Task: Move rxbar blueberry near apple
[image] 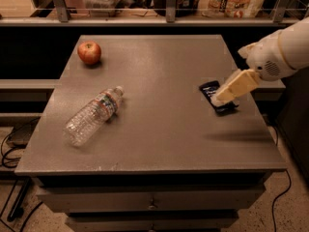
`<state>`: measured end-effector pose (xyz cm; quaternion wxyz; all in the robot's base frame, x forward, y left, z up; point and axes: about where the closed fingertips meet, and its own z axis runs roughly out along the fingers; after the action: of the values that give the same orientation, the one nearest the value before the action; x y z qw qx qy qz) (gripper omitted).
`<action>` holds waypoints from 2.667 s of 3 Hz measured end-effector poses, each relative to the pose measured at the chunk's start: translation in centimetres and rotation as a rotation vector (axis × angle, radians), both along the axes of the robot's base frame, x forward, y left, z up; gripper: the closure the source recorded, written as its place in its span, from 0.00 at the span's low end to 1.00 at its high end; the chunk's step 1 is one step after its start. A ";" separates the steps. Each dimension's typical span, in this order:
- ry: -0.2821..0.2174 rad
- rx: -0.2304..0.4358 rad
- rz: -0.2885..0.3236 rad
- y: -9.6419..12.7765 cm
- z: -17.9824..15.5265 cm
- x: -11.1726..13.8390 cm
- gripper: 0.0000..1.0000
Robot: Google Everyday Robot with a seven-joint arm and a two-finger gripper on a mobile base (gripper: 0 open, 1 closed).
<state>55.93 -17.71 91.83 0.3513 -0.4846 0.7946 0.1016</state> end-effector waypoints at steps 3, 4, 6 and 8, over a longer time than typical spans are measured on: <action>0.103 0.001 -0.121 0.8 -6.2 2.5 0.00; 0.139 -0.009 -0.158 0.3 -7.8 2.5 0.00; 0.197 0.009 -0.199 -0.4 -9.7 2.1 0.41; 0.198 0.009 -0.200 -0.4 -8.7 2.0 0.87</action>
Offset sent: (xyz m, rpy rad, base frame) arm 0.0311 0.0081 -0.0709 0.0178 0.1157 -0.1399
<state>57.96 -18.07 83.10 0.2816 -0.3891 0.8693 0.1171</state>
